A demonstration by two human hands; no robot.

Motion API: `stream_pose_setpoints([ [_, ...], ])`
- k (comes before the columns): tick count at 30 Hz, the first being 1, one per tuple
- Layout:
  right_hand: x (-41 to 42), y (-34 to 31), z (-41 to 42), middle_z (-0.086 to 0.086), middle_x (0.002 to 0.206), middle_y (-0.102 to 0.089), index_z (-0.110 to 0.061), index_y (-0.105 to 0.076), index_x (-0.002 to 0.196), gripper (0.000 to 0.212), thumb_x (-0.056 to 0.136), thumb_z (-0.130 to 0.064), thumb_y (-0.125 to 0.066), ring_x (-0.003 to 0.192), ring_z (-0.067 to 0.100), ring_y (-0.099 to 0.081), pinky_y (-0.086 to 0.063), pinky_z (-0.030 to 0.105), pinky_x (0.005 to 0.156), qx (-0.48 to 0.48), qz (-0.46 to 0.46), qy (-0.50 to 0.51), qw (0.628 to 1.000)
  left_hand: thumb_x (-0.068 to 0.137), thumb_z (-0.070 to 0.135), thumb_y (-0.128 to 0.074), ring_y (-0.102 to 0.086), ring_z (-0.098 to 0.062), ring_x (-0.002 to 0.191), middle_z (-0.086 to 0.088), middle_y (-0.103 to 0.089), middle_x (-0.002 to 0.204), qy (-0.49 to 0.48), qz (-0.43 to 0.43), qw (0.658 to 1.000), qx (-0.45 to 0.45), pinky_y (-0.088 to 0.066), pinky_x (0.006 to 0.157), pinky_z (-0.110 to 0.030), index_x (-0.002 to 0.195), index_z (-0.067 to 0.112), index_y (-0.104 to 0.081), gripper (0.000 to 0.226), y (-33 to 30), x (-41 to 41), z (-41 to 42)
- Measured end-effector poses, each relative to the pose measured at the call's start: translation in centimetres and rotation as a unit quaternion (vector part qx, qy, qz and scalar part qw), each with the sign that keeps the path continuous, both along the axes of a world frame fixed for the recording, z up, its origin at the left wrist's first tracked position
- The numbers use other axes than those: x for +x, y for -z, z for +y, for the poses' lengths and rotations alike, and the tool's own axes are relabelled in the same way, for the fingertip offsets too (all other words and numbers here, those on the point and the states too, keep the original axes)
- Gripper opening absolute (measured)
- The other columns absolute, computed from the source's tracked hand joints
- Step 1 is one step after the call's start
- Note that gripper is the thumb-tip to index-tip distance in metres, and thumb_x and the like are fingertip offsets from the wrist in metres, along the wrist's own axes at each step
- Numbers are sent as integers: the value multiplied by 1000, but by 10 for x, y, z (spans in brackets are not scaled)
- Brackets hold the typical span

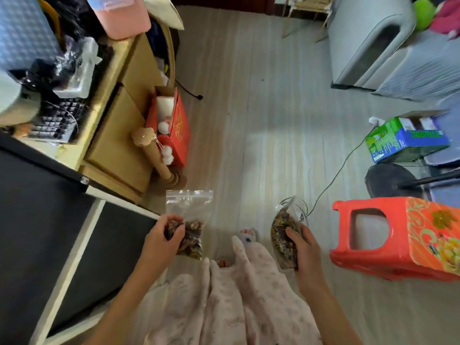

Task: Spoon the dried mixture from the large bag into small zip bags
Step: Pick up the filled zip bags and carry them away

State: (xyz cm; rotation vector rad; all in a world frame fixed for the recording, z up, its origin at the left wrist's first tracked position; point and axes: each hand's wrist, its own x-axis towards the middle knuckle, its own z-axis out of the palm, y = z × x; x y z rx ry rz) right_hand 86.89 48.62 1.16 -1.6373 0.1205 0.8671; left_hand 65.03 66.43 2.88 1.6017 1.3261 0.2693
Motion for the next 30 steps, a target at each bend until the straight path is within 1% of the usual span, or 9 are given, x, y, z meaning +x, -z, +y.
stream_pose_setpoints([
  [2,-2,-9,10,5,95,-72,-19,-69,98,17,85,-12,-63,85,15,-68,-52,27,66,9,-1,6,1000,90,13,-56,-58,-5,84,8,-59,91,-31,-30,999,-12,-45,62,-17,95,26,-56,14,-14,8,-6],
  [3,52,-1,55,7,97,-72,-18,-70,99,17,85,-12,-63,88,17,-69,-53,29,70,6,7,14,1000,90,13,-56,-58,-5,83,8,-59,91,-44,-33,998,-7,-45,62,-17,94,27,-56,14,2,59,43],
  [5,70,0,76,7,98,-73,-20,-71,97,16,86,-12,-62,91,19,-69,-52,35,77,19,26,-13,999,91,11,-56,-59,-8,77,5,-61,87,-66,-59,996,-27,-46,60,-17,91,26,-56,15,-2,80,57],
  [9,131,-1,131,1,92,-74,-28,-73,89,17,85,-14,-63,87,15,-69,-49,29,72,14,15,-9,1000,91,10,-55,-60,-6,72,2,-63,85,-59,-54,997,-14,-47,60,-16,91,24,-57,13,7,134,100],
  [12,192,-3,178,3,94,-73,-23,-72,91,13,86,-15,-63,90,18,-68,-49,29,73,14,-7,-23,1000,91,10,-55,-62,-7,74,1,-64,88,-43,-53,998,-2,-47,57,-14,92,23,-57,13,4,188,142],
  [19,302,-10,269,5,104,-71,-19,-67,103,16,88,-23,-62,101,21,-65,-51,41,91,14,4,-18,1000,90,9,-57,-62,-12,77,3,-64,87,-51,-47,998,11,-48,57,-19,90,27,-56,18,1,286,232],
  [23,351,-11,314,2,98,-72,-22,-68,96,10,87,-21,-62,96,18,-67,-53,35,82,21,6,-16,1000,89,7,-57,-60,-9,74,1,-63,87,-57,-43,997,13,-47,54,-13,89,25,-56,19,5,333,277],
  [26,388,-5,350,3,97,-72,-21,-67,96,10,88,-19,-61,93,17,-67,-52,35,82,17,9,0,1000,89,6,-57,-60,-9,74,-1,-63,87,-56,-34,998,10,-48,54,-16,89,23,-57,17,10,370,319],
  [30,443,6,405,-4,90,-73,-22,-67,98,11,88,-21,-62,84,9,-69,-52,25,71,7,-1,20,1000,89,7,-57,-62,-11,80,1,-64,90,-39,-27,999,9,-50,53,-17,91,25,-57,18,21,426,383],
])
